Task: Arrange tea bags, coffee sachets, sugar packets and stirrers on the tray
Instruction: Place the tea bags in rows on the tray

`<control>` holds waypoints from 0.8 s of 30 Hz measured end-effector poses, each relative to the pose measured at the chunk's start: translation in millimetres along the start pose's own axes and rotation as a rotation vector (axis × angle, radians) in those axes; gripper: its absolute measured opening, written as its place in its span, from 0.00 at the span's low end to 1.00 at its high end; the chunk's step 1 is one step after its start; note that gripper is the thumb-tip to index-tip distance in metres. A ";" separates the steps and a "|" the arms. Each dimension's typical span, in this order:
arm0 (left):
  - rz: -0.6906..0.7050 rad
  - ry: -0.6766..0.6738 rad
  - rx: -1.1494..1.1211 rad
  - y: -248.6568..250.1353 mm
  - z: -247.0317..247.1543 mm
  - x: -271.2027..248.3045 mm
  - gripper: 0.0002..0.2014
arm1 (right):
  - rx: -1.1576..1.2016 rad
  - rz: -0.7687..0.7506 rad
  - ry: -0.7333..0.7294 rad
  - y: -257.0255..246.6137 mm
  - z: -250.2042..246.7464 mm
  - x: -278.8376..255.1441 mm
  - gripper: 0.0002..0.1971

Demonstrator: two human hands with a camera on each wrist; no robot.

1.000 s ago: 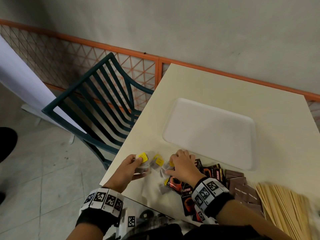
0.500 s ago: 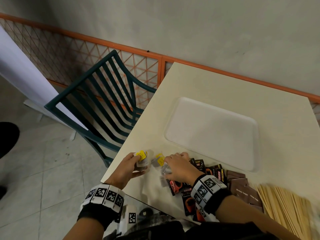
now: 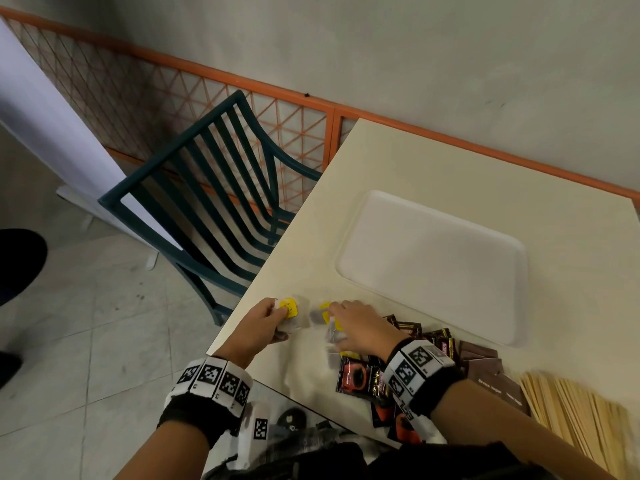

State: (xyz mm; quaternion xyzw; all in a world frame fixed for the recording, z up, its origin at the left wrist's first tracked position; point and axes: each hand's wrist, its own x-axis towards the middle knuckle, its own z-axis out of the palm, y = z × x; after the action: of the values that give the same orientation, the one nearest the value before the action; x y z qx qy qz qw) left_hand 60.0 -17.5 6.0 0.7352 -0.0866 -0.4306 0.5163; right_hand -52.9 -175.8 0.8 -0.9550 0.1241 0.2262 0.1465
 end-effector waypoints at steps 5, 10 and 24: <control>0.170 -0.076 0.268 4.2 12.7 11.8 0.06 | 0.093 0.013 0.035 6.2 -3.4 -1.6 0.24; 0.224 -0.174 0.462 8.3 26.8 24.6 0.06 | 0.291 -0.004 0.090 17.3 -10.9 -9.5 0.23; 0.325 -0.254 0.908 4.6 45.7 35.3 0.14 | 0.007 -0.039 -0.053 4.0 14.1 -16.7 0.29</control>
State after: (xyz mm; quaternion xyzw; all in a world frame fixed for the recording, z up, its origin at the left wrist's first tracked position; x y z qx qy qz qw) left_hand 50.0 -71.1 -13.8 0.8046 -0.4409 -0.3495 0.1901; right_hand -74.2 -171.8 -4.3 -0.9504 0.1022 0.2479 0.1576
